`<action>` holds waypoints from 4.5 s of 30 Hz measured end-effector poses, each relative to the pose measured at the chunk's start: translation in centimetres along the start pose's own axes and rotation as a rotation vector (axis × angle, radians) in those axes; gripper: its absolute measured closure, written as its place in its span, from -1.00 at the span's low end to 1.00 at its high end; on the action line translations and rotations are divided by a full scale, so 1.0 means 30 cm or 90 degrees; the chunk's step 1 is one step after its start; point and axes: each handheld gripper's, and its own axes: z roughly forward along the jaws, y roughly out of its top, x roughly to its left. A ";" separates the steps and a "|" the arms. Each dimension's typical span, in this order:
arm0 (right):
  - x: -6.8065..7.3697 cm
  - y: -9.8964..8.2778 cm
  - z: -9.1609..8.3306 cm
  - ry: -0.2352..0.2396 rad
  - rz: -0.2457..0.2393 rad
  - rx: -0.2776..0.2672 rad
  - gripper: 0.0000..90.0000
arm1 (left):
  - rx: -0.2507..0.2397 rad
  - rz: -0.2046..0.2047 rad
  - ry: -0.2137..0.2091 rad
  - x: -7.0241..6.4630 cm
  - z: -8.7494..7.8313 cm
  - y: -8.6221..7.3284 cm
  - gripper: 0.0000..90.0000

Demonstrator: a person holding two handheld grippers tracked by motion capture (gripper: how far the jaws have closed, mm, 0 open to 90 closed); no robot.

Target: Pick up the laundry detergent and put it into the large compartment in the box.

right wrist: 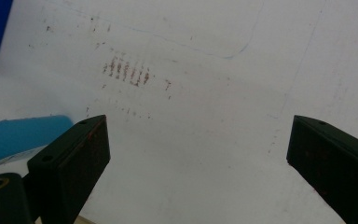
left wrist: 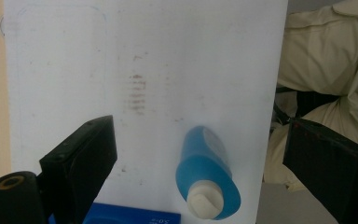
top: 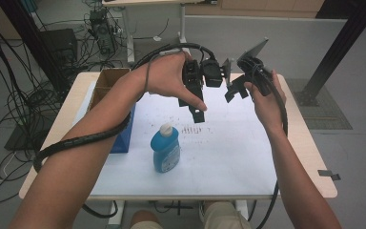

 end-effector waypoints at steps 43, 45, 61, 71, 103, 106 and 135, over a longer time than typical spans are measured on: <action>0.004 -0.012 -0.014 -0.004 0.002 -0.002 -0.88 | 0.018 -0.004 0.006 -0.009 -0.009 0.017 -0.78; 0.004 -0.012 -0.013 -0.004 0.002 -0.001 -0.88 | 0.019 -0.010 0.008 -0.007 -0.014 0.008 -0.78; 0.011 -0.015 -0.024 -0.006 -0.002 -0.001 -0.88 | 0.030 -0.077 0.034 0.006 -0.043 -0.054 -0.81; 0.025 -0.009 -0.026 -0.009 -0.006 -0.001 -0.88 | 0.041 -0.146 0.051 0.015 -0.062 -0.094 -0.80; 0.042 -0.016 -0.027 -0.009 -0.009 0.003 -0.88 | 0.038 -0.440 0.085 0.007 -0.113 -0.170 -0.81; 0.042 -0.017 -0.030 -0.009 -0.007 0.001 -0.88 | 0.044 -0.449 0.080 0.007 -0.101 -0.172 -0.82; 0.038 -0.014 -0.005 -0.007 -0.005 0.010 -0.88 | 0.042 -0.463 0.023 0.014 0.118 -0.230 -0.82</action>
